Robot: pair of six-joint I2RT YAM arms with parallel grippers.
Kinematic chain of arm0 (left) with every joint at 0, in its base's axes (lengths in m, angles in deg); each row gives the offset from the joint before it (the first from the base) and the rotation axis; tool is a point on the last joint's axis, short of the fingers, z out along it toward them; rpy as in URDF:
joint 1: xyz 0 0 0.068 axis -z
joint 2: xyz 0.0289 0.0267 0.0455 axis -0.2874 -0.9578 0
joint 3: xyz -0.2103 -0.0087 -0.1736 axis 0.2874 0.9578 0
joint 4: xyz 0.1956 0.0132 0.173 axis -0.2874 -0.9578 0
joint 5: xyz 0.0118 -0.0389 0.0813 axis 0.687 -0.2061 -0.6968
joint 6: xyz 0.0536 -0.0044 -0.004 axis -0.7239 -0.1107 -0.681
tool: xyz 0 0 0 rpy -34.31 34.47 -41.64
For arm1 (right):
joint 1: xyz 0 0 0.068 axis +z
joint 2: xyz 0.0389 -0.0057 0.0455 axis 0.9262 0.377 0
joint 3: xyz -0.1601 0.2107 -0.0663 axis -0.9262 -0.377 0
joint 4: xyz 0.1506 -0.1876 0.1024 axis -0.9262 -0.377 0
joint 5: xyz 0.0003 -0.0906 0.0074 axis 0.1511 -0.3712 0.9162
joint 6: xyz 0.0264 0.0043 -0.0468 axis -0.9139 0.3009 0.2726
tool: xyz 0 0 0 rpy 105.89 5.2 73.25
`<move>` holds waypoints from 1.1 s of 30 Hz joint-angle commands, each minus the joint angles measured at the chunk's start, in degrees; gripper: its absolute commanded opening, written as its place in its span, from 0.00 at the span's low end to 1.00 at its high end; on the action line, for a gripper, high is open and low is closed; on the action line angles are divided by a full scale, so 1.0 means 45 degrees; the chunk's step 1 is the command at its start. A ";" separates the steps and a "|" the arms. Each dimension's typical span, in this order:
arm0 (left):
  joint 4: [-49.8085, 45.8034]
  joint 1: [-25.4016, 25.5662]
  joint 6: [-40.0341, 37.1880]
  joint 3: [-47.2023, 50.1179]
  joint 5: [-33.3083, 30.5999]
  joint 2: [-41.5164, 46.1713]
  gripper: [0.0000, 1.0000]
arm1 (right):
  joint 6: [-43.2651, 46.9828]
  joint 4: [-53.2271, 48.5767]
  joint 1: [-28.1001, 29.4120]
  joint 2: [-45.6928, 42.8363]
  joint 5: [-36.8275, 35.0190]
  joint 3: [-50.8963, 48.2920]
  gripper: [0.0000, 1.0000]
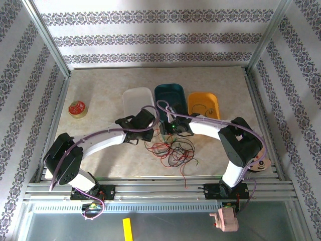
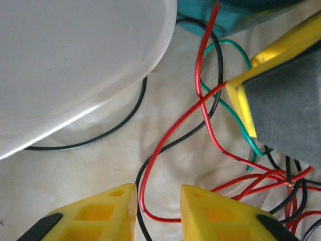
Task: Untangle the cables
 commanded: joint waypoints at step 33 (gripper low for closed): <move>0.0846 -0.0090 0.0023 0.0425 0.0470 -0.1439 0.17 | -0.0756 0.1340 -0.0086 -0.0772 -0.0642 -0.0918 0.00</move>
